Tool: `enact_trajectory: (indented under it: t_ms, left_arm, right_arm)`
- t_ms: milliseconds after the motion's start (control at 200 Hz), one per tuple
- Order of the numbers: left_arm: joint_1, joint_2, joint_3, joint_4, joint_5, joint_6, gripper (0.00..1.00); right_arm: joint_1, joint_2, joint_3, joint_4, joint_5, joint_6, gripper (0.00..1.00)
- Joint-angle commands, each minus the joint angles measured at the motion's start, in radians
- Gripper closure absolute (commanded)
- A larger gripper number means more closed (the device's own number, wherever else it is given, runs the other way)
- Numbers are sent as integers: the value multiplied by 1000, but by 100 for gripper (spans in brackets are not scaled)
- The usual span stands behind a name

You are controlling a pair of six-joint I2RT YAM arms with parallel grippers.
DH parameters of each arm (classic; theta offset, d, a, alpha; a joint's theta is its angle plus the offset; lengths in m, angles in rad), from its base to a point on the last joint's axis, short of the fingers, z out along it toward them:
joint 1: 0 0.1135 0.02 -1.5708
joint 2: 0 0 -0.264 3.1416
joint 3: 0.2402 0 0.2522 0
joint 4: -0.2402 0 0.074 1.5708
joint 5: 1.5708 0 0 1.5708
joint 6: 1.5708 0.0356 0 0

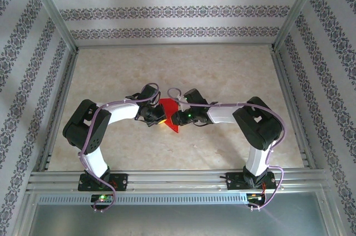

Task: Fold a paper plane with a square sheet of paper (pick it up from the middle)
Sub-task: Third fold the triangle at the center of the table.

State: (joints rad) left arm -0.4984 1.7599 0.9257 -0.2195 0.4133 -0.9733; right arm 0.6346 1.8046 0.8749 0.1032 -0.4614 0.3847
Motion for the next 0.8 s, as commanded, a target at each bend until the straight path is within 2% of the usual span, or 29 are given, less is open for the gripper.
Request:
enact_trajectory:
  t_ms: [0, 145, 325, 500, 799]
  left_arm:
    - [-14, 45, -23, -44, -36, 13, 99]
    - [-14, 51, -16, -38, -27, 22, 99]
    - [-14, 55, -9, -42, -20, 34, 99]
    - [-14, 54, -9, -38, -12, 39, 99]
    - [-14, 41, -11, -34, -1, 42, 98]
  right_arm:
    - [-40, -93, 3, -45, 17, 76, 70]
    - [-56, -160, -11, -86, 4, 101, 69]
    - [-20, -179, -19, -100, -63, 138, 77]
    - [44, -134, -4, -102, -96, 169, 84]
    - [80, -51, 19, -112, -108, 186, 87]
